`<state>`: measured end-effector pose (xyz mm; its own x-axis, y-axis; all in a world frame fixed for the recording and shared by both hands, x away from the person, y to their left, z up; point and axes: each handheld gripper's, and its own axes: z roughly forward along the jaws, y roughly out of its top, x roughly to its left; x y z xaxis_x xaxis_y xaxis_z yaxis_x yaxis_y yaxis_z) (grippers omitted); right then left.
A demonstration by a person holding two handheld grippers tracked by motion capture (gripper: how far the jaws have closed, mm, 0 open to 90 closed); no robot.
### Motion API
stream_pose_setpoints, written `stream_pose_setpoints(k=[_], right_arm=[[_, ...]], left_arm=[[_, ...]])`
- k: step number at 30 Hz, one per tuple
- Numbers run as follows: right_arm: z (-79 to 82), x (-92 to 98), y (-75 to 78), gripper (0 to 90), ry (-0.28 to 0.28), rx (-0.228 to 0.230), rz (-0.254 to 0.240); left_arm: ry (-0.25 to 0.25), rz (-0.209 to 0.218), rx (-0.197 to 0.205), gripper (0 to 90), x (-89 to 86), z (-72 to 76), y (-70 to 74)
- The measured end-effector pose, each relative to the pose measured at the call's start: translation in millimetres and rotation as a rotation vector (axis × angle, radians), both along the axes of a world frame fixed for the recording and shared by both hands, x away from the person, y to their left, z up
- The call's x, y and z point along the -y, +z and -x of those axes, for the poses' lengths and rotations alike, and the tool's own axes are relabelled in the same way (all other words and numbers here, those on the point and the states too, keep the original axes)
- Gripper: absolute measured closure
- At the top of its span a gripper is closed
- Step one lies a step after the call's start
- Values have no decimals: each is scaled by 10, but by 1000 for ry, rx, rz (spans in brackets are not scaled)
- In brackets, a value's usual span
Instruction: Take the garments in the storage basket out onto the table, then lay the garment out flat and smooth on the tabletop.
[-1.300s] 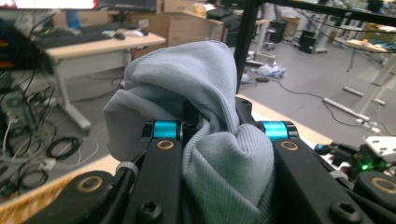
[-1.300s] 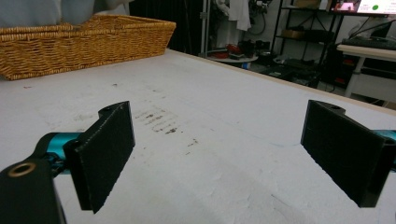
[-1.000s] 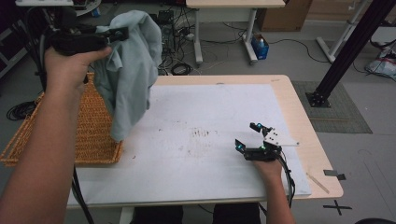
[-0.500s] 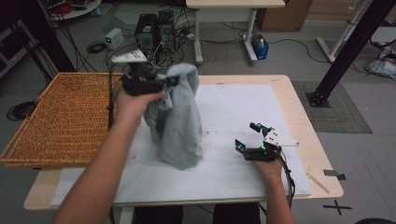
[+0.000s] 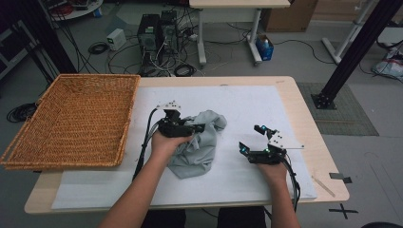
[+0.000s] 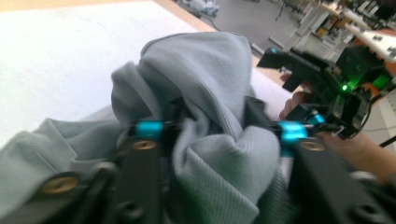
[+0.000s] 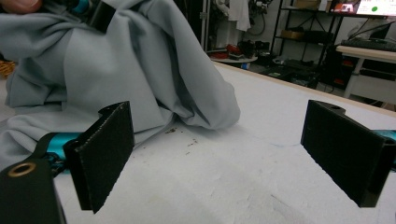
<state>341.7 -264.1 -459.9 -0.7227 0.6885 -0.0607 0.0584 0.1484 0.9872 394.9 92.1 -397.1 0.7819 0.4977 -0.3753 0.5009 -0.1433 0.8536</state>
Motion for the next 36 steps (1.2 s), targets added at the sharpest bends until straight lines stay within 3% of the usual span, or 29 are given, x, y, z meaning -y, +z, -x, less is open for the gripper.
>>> stream_pose_setpoints(k=[2, 4, 5, 9, 13, 20, 25, 28, 34, 36], right_arm=[[0, -1, 1, 96, 0, 0, 2], [-2, 2, 0, 96, 2, -3, -1], [-4, 2, 0, 96, 2, -1, -1], [-4, 0, 1, 96, 2, -1, 1], [-6, 3, 1, 96, 1, -3, -2], [-16, 1, 4, 96, -2, -16, -3], [-51, 22, 14, 96, -8, -47, -25], [-46, 0, 52, 96, -1, -81, 8], [55, -68, 234, 96, 25, -64, 53], [85, -71, 290, 96, 29, -61, 46]], left_arm=[[-7, -20, 1, 497, 9, 10, 4], [-1, -21, 4, 388, -2, 23, 25], [2, -26, 8, 288, -20, 31, 41], [38, -38, 47, 190, -129, 101, 148], [64, -9, 94, 180, -297, 187, 279], [104, 28, 108, 175, -555, 223, 320], [91, 22, 109, 175, -602, 223, 312], [86, 20, 115, 175, -609, 236, 319], [88, 35, 114, 175, -648, 279, 303], [87, 37, 109, 175, -660, 278, 289]])
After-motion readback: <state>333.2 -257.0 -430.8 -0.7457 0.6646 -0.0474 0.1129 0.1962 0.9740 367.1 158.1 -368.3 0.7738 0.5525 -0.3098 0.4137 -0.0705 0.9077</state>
